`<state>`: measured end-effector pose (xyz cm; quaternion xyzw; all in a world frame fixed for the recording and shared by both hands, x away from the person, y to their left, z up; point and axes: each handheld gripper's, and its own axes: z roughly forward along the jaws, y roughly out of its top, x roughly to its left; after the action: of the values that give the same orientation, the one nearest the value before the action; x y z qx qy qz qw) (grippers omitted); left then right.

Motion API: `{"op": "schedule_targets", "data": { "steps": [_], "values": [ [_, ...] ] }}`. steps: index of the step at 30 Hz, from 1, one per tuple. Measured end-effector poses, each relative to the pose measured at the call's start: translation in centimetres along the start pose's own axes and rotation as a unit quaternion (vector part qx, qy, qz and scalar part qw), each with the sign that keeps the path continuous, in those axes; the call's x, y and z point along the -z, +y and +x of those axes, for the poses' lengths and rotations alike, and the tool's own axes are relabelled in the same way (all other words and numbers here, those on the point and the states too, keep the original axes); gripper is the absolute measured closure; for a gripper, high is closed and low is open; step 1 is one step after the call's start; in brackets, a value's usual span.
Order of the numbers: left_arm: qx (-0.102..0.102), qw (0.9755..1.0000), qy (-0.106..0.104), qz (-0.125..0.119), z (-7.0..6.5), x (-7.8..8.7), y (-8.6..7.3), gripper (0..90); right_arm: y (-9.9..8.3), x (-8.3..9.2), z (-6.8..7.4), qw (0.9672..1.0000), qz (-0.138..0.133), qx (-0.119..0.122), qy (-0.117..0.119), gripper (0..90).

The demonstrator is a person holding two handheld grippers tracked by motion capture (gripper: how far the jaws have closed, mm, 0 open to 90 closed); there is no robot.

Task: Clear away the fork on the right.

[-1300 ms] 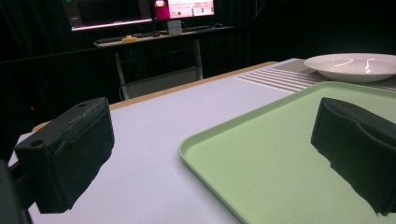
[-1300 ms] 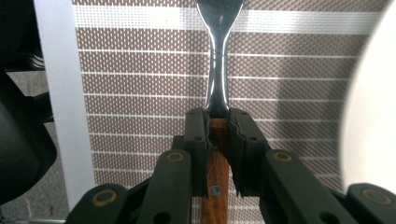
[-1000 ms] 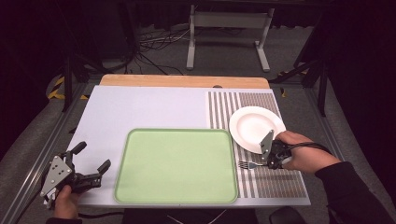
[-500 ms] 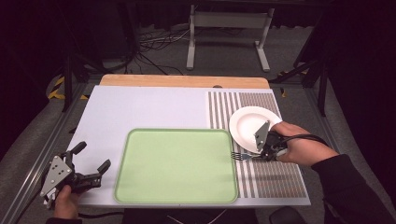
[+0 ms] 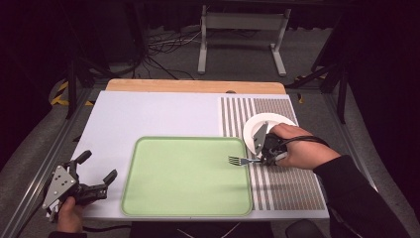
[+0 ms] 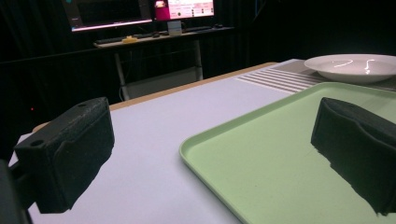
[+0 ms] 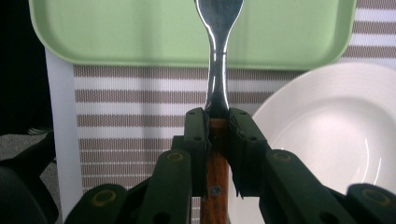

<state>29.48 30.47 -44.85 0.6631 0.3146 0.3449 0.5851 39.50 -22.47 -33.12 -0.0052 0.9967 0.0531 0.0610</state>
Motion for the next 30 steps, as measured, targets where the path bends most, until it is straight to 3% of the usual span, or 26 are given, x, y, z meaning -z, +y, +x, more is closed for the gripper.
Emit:
{"op": "schedule_targets", "data": {
  "steps": [8, 12, 16, 21, 25, 29, 30],
  "values": [
    [0.001, 1.0, 0.001, 0.0, 0.0, 0.1, 0.0, 0.1, 2.1, -0.1, -0.3, 0.9999, -0.011, 0.002, 0.0, 78.0],
    [0.0, 1.0, 0.001, -0.001, 0.0, 0.0, 0.0, 0.1, 2.7, -0.2, -0.3, 1.0, -0.003, 0.003, -0.004, 78.0],
    [0.001, 1.0, 0.0, -0.001, 0.1, 0.1, 0.0, 0.1, 3.8, -0.4, -0.3, 0.9998, -0.017, 0.004, -0.007, 78.0],
    [0.0, 1.0, 0.0, -0.001, 0.0, 0.1, 0.0, 0.1, 4.8, -0.3, -0.2, 0.9981, -0.03, -0.054, -0.005, 78.0],
    [0.0, 1.0, -0.001, -0.001, 0.1, 0.1, 0.0, 0.1, 5.2, -0.3, -0.1, 0.9927, -0.047, -0.111, 0.004, 78.0],
    [0.0, 1.0, 0.0, -0.001, 0.1, 0.1, 0.0, 0.1, 5.3, -0.5, 0.0, 0.9827, -0.066, -0.173, 0.002, 78.0],
    [0.0, 1.0, 0.0, -0.001, 0.1, 0.1, 0.0, 0.1, 5.4, -0.5, 0.0, 0.9786, -0.071, -0.193, 0.006, 77.9]
  ]
}}
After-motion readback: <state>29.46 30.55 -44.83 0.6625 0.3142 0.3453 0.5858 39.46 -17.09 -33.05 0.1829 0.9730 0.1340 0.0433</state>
